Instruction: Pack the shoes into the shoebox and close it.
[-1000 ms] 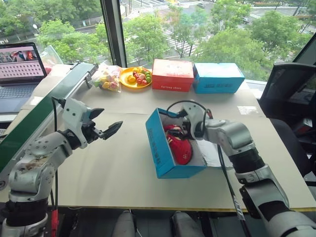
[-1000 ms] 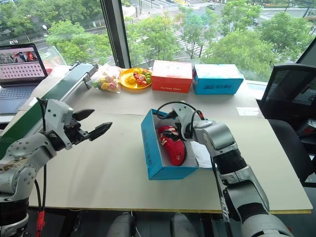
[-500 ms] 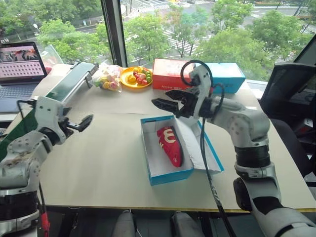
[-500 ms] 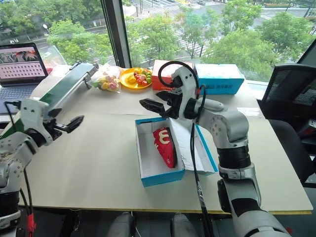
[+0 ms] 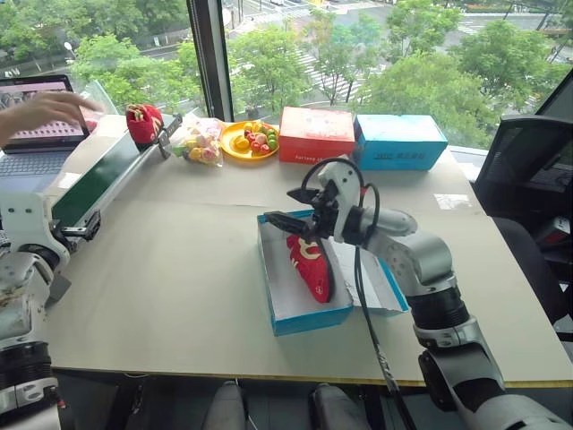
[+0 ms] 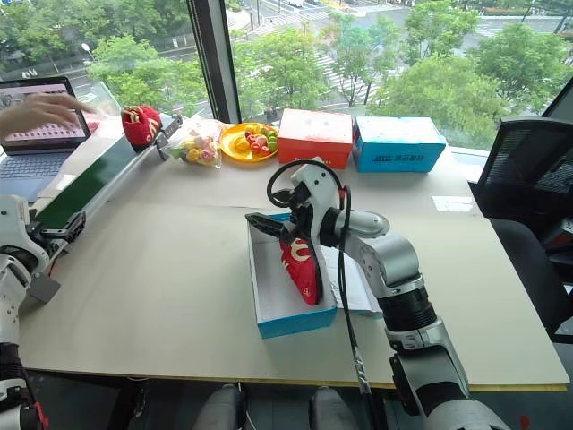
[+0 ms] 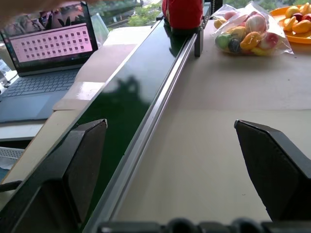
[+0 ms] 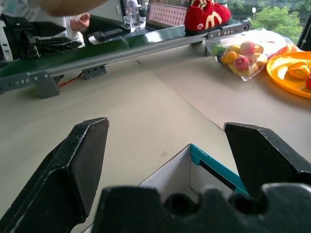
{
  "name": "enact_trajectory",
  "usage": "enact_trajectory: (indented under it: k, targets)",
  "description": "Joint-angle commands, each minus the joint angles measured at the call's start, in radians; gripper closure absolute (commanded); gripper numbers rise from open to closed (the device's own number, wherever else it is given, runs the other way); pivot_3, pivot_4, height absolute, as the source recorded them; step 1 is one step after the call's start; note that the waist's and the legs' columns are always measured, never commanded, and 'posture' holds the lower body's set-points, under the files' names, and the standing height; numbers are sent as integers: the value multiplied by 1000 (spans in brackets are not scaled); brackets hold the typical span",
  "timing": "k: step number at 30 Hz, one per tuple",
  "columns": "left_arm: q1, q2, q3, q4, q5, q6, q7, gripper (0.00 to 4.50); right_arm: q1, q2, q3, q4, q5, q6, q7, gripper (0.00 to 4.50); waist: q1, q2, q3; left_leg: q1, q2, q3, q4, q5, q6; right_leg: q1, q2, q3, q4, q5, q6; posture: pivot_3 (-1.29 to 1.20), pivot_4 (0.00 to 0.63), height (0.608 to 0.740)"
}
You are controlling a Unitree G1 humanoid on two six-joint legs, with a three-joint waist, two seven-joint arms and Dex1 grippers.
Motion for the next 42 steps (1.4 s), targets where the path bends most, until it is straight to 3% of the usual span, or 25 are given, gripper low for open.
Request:
enact_trajectory:
  k: [1, 9, 22, 42]
  targets:
    - [-62, 34, 21, 86, -8, -69, -42, 0, 6, -5, 2, -14, -32, -57, 7, 19, 0, 0, 0, 0, 0, 0, 0, 0, 0, 0, 0, 0, 0, 0, 0, 0, 150, 739]
    - [-184, 92, -22, 325, 29, -185, -117, 0, 32, 2, 24, -38, -65, -74, 10, 19, -3, 0, 0, 0, 0, 0, 0, 0, 0, 0, 0, 0, 0, 0, 0, 0, 150, 739]
    - [-349, 102, -39, 800, 65, -430, -128, 0, 38, -10, -5, -85, -54, -29, -13, 19, -1, 0, 0, 0, 0, 0, 0, 0, 0, 0, 0, -1, 1, 0, 0, 0, 150, 739]
    - [-357, 114, -18, 923, 54, -503, -65, 0, 36, -42, -6, -83, -72, -18, -23, 19, -1, 0, 0, 0, 0, 0, 0, 0, 0, 0, 0, -1, 1, 0, 0, 0, 150, 739]
